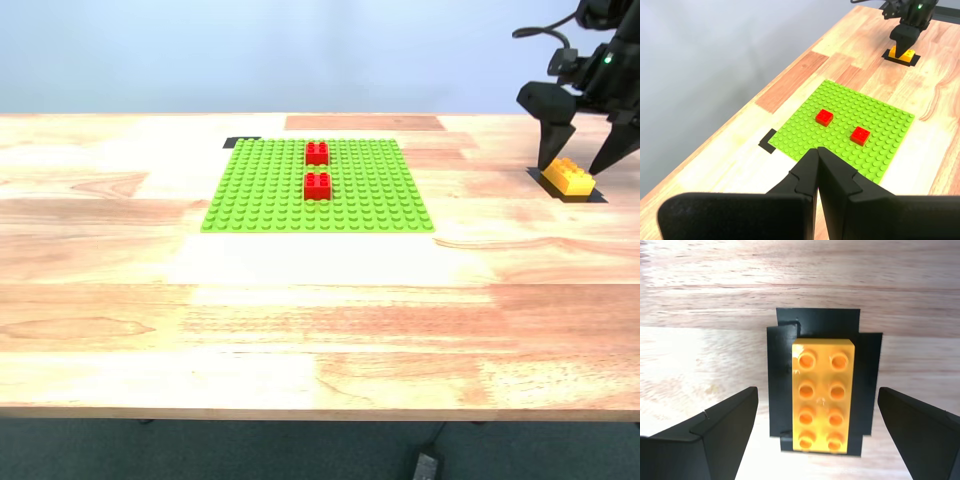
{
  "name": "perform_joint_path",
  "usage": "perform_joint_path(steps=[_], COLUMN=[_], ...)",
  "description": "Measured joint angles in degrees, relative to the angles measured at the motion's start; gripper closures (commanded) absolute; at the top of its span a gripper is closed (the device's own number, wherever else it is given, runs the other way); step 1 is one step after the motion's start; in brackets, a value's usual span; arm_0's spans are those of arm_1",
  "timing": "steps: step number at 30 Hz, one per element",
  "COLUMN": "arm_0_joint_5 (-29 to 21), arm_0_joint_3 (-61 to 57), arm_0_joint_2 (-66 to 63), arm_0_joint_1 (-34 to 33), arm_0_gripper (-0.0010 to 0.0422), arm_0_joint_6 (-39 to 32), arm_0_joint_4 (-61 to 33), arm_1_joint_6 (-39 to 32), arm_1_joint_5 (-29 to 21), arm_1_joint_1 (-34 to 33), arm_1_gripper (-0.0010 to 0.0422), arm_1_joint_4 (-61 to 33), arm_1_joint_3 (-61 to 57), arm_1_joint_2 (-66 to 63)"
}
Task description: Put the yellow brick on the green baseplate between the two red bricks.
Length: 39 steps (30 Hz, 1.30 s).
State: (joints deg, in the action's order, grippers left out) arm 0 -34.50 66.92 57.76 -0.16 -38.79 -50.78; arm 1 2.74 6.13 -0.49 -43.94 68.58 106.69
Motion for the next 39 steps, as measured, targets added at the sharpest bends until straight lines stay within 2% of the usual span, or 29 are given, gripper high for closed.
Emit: perform_joint_path(steps=[3, 6, 21, 24, 25, 27, 33, 39], arm_0_joint_5=[0.02, 0.00, 0.00, 0.00, 0.00, 0.00, 0.02, 0.11], arm_0_joint_3=[0.00, 0.00, 0.00, 0.00, 0.00, 0.00, 0.00, 0.00], arm_0_joint_2=[0.00, 0.00, 0.02, 0.02, 0.02, 0.02, 0.02, 0.02], arm_0_joint_1=[0.00, 0.00, 0.00, -0.02, 0.00, 0.00, 0.00, 0.00], arm_0_gripper=[0.0413, 0.0412, 0.0412, 0.0413, 0.0412, 0.0413, 0.0413, 0.0413], arm_0_joint_6=[0.00, 0.00, 0.00, 0.00, 0.00, 0.00, 0.00, 0.00], arm_0_joint_4=[0.00, 0.07, 0.17, 0.17, 0.17, 0.17, 0.52, 0.70], arm_1_joint_6=[-0.20, -0.22, -0.13, -0.15, -0.11, 0.42, 4.00, 14.08], arm_1_joint_5=[-0.04, -0.33, -0.98, -0.57, -0.04, 1.03, 0.98, 7.41], arm_1_joint_1=[0.02, 0.02, -0.07, -0.02, 0.02, 0.22, 1.03, 6.05], arm_1_gripper=[0.0083, 0.0106, 0.0367, 0.0409, 0.0417, 0.0406, 0.0401, 0.0402], arm_1_joint_4=[1.05, 1.88, 4.74, 5.01, 5.01, 4.28, 3.54, -0.79], arm_1_joint_3=[-0.24, -0.61, -3.87, -3.98, -4.02, -3.50, 0.35, 6.01], arm_1_joint_2=[0.90, 0.96, 0.55, -0.24, -0.72, -1.95, -9.90, -14.51])
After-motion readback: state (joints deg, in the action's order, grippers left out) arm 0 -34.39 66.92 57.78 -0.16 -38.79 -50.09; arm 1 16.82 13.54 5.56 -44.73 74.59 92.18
